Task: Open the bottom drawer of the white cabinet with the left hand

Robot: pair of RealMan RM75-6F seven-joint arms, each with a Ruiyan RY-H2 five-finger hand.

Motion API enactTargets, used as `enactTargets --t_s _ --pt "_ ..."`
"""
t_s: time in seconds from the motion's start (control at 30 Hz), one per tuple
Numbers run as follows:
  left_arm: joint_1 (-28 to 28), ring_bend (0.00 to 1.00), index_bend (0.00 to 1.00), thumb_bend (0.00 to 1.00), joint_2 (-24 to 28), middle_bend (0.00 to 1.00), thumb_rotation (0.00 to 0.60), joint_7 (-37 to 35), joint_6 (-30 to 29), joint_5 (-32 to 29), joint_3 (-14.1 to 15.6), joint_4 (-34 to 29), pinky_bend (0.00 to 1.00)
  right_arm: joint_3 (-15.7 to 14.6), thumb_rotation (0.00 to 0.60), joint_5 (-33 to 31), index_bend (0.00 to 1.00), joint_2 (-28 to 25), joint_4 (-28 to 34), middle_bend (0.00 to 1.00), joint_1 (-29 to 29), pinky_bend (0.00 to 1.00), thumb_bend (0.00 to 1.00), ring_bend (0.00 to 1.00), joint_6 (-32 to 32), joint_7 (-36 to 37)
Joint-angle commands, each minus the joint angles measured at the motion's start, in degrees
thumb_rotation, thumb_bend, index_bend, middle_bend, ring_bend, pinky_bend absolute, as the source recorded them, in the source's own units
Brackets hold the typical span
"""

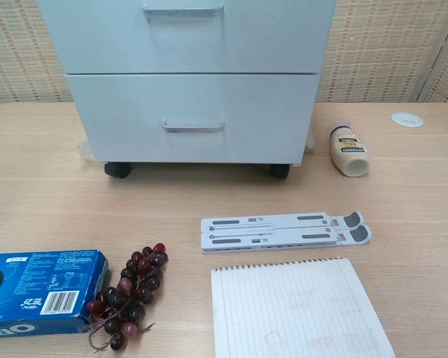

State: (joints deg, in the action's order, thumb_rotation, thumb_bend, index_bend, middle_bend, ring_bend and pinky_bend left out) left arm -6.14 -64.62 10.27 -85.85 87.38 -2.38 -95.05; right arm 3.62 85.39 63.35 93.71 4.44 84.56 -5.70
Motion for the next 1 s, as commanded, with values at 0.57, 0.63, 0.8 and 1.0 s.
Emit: enactTargets --t_s 0.57,0.63,0.8,1.0 --pt "-2.2 0.26 0.15 0.30 0.7 0.19 0.600 -4.1 -1.0 5.9 -0.1 1.4 0.27 0.5 0.600 0.8 0.10 -0.5 0.7 0.23 -0.5 0.31 0.27 0.17 1.9 1.2" --pt "-3.3 0.33 0.18 0.30 0.7 0.27 0.600 -5.8 -0.6 6.9 -0.5 1.4 0.38 0.9 0.600 0.9 0.10 -0.9 1.1 0.23 -0.3 0.31 0.27 0.17 2.0 1.0" --pt "-6.9 0.50 0.22 0.30 1.0 0.45 0.600 -8.6 1.6 10.7 -0.9 1.3 0.62 1.5 0.600 0.8 0.10 -1.7 2.1 0.23 0.3 0.31 0.28 0.17 1.8 0.1" --pt "-11.8 0.73 0.25 0.43 1.0 0.71 0.600 -10.3 6.2 14.1 -0.9 -1.9 0.91 2.0 0.600 0.9 0.10 -2.6 3.3 0.23 1.0 0.31 0.28 0.17 1.2 -0.3"
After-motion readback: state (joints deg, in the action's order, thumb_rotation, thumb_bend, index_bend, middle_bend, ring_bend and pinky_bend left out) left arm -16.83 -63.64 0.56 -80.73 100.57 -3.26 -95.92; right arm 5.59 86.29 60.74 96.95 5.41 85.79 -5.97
